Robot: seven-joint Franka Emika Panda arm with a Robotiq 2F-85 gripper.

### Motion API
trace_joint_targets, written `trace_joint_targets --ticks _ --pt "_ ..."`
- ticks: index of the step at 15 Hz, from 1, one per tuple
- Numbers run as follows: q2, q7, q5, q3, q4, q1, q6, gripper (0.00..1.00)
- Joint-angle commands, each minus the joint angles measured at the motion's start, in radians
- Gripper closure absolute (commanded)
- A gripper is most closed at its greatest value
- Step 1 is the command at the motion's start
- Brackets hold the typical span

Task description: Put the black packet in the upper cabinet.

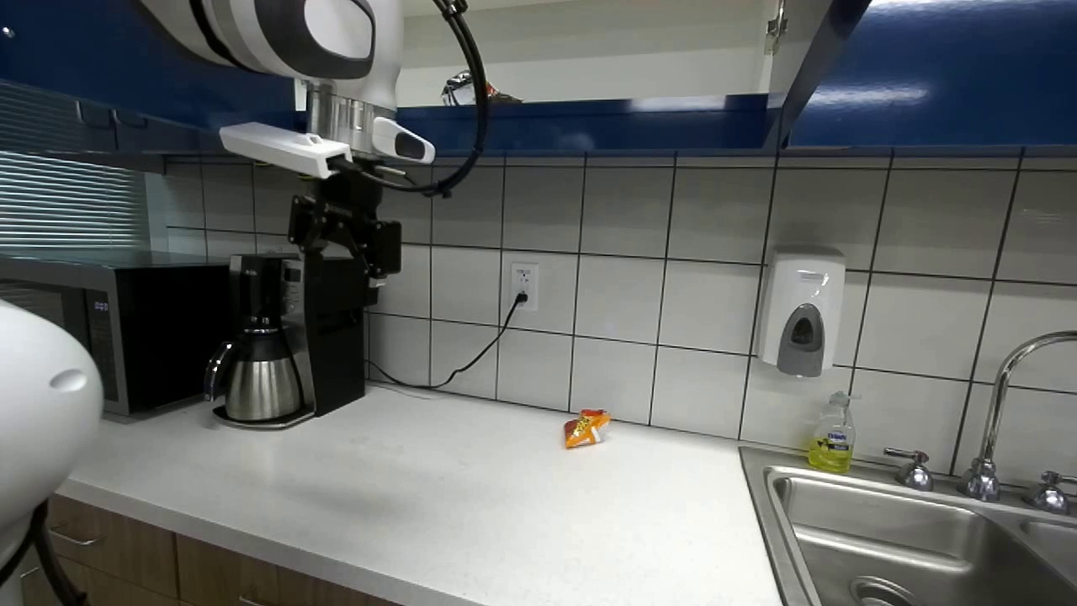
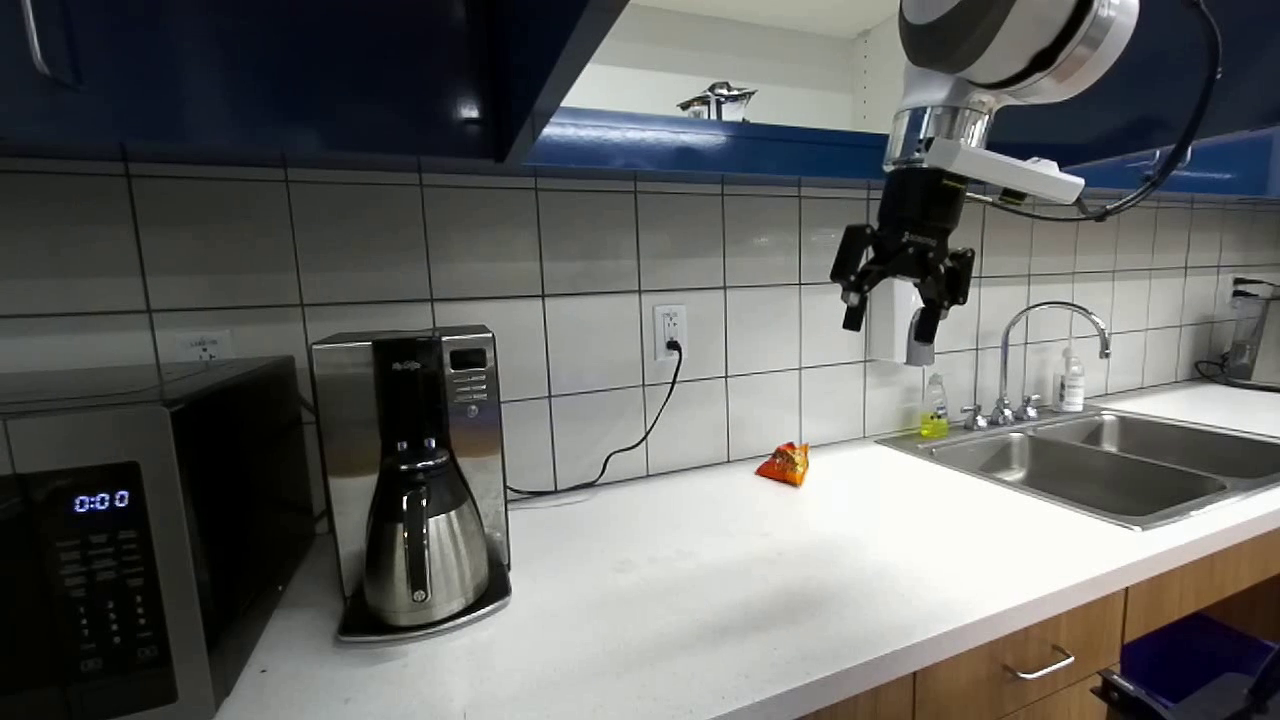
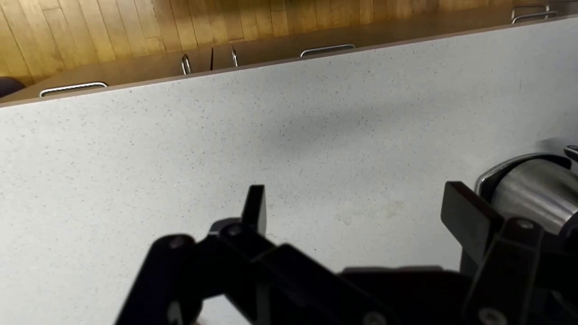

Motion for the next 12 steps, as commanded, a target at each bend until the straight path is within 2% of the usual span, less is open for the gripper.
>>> trace_joint_targets --ticks 1,12 --pt "0.0 -0.008 -0.006 0.027 -0.03 -0.029 0.021 0.0" --pt "0.011 -0.011 0.009 0.021 -0.02 -0.021 0.003 0.0"
